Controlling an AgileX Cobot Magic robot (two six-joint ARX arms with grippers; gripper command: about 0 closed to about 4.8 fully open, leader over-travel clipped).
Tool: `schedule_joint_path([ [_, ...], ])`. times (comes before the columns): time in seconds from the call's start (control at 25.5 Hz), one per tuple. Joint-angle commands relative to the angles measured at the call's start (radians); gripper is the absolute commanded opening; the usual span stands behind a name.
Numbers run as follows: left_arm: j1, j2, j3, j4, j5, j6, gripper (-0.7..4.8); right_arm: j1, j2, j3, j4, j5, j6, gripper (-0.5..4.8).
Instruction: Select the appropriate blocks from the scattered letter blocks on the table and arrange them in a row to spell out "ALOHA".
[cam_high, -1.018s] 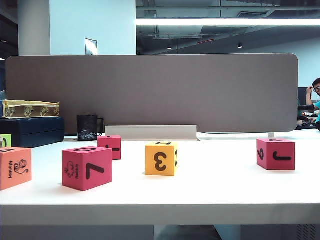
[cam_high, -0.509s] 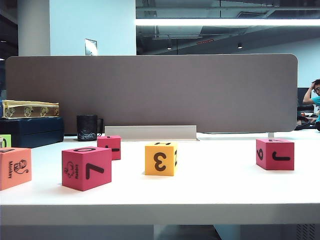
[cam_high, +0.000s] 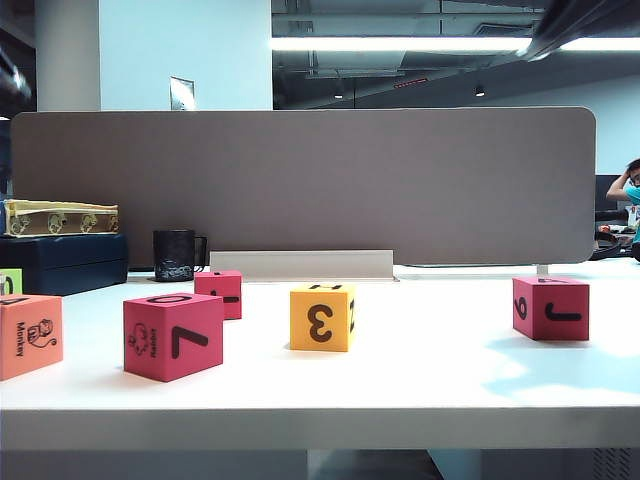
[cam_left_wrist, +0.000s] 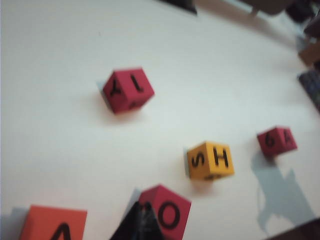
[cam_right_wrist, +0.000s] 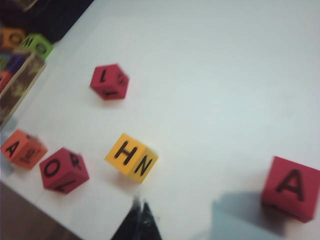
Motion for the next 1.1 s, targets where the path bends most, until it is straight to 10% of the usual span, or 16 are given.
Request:
schedule_joint_path([
  [0.04,-0.043,0.029,0.022,-0.041,0.002,0.049,-0.05,0.067,0.042,0.026,-0.018,0.0,-0.02,-0.05],
  [0.59,-0.277,0.329,0.217,-0.277,-0.159,0.18,0.02,0.375,0.118,0.26,-0.316,0.1,-0.119,-0.05],
  [0.86,-0.343,0.476,0.217,-0.29,-0.163,0.206,2.9,0.444,0.164,0.26,-0.367,0.163,-0.12,-0.05],
  [1.1,-0.482,0.48,0.218,-0.261,-0.33,0.248,3.01,0.489,0.189,0.261,-0.366,0.165,-0.12,-0.05],
])
